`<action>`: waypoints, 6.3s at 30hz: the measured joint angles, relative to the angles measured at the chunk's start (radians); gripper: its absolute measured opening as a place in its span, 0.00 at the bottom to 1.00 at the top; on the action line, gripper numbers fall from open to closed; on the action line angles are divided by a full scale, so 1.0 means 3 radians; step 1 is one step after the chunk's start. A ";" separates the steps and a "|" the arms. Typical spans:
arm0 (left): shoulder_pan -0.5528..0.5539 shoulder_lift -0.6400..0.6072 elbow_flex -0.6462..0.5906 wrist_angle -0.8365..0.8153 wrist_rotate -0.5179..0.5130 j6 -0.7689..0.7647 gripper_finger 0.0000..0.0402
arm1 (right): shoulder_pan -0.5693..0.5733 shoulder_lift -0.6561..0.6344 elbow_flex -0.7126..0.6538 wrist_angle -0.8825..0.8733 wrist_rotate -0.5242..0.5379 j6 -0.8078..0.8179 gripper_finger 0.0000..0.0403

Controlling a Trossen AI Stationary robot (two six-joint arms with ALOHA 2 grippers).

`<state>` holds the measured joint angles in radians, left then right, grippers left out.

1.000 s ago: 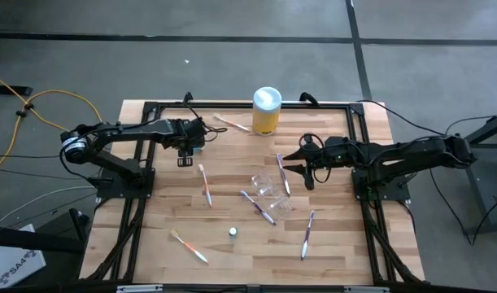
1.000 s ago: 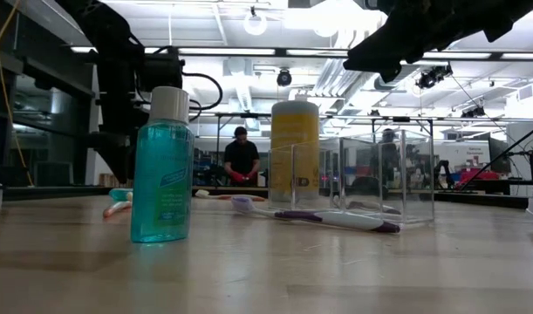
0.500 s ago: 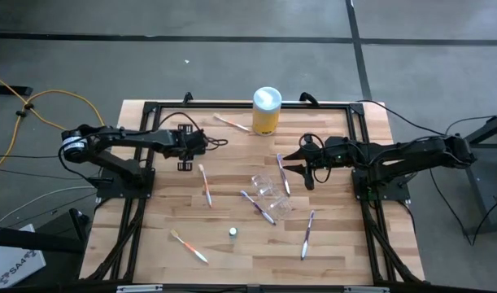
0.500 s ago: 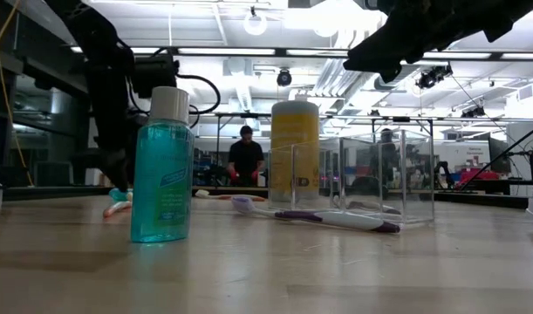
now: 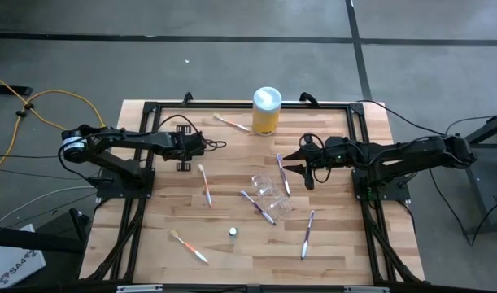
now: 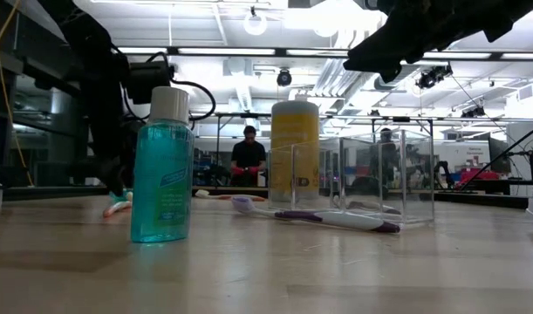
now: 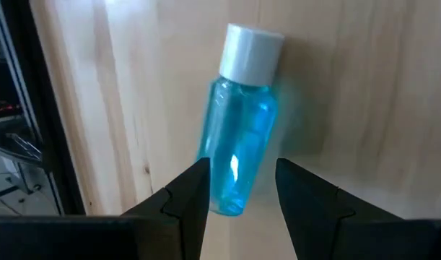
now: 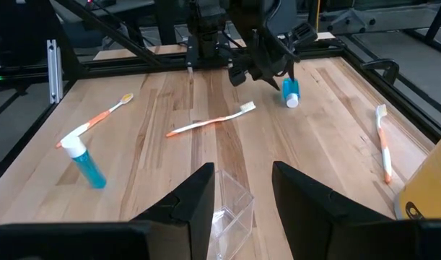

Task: Pick & Place toothbrushing station
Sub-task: Put the top mouthwash into the transparent organizer

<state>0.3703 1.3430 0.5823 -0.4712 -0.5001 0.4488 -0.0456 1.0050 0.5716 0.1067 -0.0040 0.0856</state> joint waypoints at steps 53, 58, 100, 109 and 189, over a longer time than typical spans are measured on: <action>0.0044 0.0065 -0.0193 0.0421 -0.0152 -0.0270 0.16 | 0.0000 0.0001 0.0001 0.0002 -0.0109 0.0001 0.33; -0.0042 -0.0169 -0.0193 0.0454 0.0050 -0.0362 0.16 | 0.0000 0.0001 0.0001 0.0001 -0.0109 0.0001 0.33; -0.0787 -0.0368 -0.0181 0.3645 0.2469 -0.1190 0.16 | 0.0000 0.1006 0.0009 0.1735 -0.0438 -0.0446 0.33; -0.0885 -0.0273 -0.0181 0.3733 0.2881 -0.1839 0.16 | 0.0000 0.1043 0.0562 0.0577 -0.0679 -0.0479 0.33; -0.0857 0.1245 0.1152 0.3628 0.3569 -0.1488 0.15 | 0.0114 0.1325 0.1369 -0.0850 -0.0942 -0.0295 0.33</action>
<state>0.1131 1.7164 0.9279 0.6172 0.5705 0.0025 -0.0113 1.4025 0.9825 -0.1484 -0.2867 -0.0028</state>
